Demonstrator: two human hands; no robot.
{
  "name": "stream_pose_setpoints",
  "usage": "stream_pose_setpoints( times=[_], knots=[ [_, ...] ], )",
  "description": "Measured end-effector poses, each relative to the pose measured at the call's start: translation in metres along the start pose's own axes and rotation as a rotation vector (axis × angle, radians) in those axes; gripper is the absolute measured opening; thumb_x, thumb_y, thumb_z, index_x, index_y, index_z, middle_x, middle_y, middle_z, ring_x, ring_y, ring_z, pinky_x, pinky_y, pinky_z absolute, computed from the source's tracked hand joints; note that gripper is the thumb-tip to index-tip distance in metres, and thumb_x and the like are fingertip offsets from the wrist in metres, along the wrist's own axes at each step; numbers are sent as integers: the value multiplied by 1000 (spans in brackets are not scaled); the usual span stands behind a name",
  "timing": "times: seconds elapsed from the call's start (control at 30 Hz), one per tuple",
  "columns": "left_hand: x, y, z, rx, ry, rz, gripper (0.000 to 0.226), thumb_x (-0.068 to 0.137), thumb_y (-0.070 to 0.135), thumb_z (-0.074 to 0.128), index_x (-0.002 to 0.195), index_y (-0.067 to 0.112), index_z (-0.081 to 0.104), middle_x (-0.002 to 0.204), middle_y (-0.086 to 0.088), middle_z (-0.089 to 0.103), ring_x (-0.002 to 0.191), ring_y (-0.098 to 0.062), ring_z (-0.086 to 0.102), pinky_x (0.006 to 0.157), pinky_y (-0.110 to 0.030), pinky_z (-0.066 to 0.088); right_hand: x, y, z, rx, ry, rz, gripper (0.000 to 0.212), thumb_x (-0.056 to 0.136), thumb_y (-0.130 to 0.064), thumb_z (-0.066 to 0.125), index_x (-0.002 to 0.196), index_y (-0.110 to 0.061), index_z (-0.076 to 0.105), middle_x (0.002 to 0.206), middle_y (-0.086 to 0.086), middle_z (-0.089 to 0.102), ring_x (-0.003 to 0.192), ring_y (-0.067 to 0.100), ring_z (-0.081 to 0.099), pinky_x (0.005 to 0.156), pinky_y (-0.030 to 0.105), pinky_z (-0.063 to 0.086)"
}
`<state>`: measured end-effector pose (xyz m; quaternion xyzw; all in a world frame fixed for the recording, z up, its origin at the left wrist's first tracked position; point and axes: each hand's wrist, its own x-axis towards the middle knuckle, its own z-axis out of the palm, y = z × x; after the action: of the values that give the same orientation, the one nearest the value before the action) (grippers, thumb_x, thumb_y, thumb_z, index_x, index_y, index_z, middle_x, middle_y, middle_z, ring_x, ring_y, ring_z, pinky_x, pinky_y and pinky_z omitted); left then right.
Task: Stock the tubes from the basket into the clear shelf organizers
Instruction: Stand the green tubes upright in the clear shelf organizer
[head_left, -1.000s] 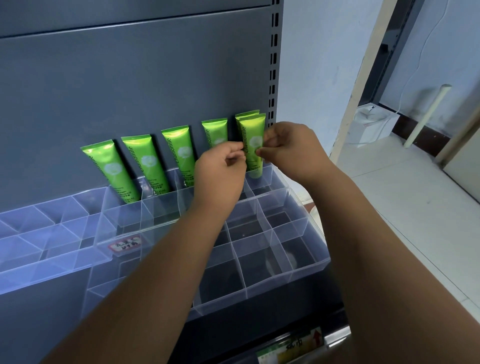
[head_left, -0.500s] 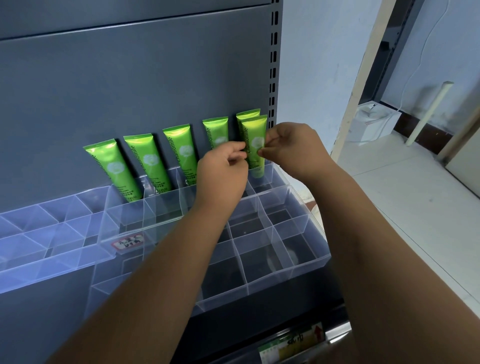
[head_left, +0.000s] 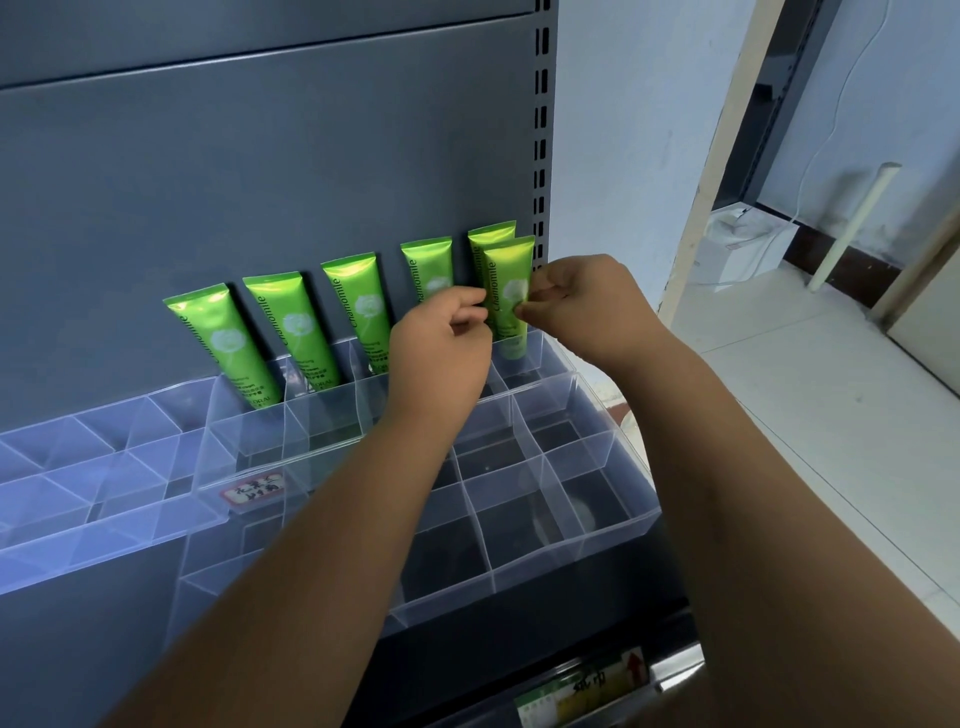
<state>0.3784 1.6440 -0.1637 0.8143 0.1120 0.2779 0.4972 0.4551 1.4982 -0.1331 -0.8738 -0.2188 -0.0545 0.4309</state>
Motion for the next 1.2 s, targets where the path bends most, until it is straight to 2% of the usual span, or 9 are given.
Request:
stream_pose_setpoints(
  times=[0.2,0.3,0.47,0.73,0.9,1.0,1.07,1.2],
  knots=[
    [1,1,0,8,-5,-7,36,91,0,56,117,18,74,104,6,75,99,-4,67,89,-17,51,-2,-1,2,1,17,-11,11,84,-21,78,91,-13,79,85,-1,74,83,16,69,77,28,53],
    [1,0,0,0,-2,-11,36,91,-1,56,115,18,75,102,9,75,98,-2,68,92,-20,53,-2,0,2,16,13,-5,4,84,-20,78,85,-17,76,79,-6,71,80,14,68,74,26,52],
    [1,0,0,-24,-3,-15,37,91,-2,56,115,18,76,99,8,76,97,-3,70,93,-24,55,-3,-1,2,17,17,8,13,84,-20,78,96,-13,79,89,1,76,84,16,70,84,35,58],
    [0,4,-2,-12,-13,-29,35,90,1,57,114,18,75,99,10,75,98,-3,69,96,-27,55,-3,-3,1,-18,15,10,16,82,-20,76,96,-12,79,91,4,76,87,20,71,86,41,57],
    [-2,7,-1,-62,47,-23,31,91,3,60,115,17,75,99,8,75,95,-1,69,89,-20,54,-10,-12,-3,-102,15,-5,24,83,-25,74,99,-7,76,93,7,75,87,24,69,83,42,56],
    [-5,14,-5,-121,136,50,28,93,4,62,115,13,75,98,7,74,93,-1,68,84,-13,53,-24,-14,-9,-193,74,30,36,85,-33,70,104,-2,71,100,12,74,88,27,68,83,43,56],
    [-7,21,-10,-121,159,137,26,94,4,62,115,11,75,97,7,74,92,-4,69,82,-13,53,-39,-17,-14,-255,92,61,41,90,-40,66,112,-6,71,105,9,73,90,24,68,85,41,57],
    [-5,44,-29,-14,107,304,25,96,14,61,117,16,75,95,3,75,90,-15,70,82,-35,59,-62,-37,-19,-313,163,-2,36,96,-42,59,121,-18,70,111,1,73,92,18,68,83,36,57]
  ],
)
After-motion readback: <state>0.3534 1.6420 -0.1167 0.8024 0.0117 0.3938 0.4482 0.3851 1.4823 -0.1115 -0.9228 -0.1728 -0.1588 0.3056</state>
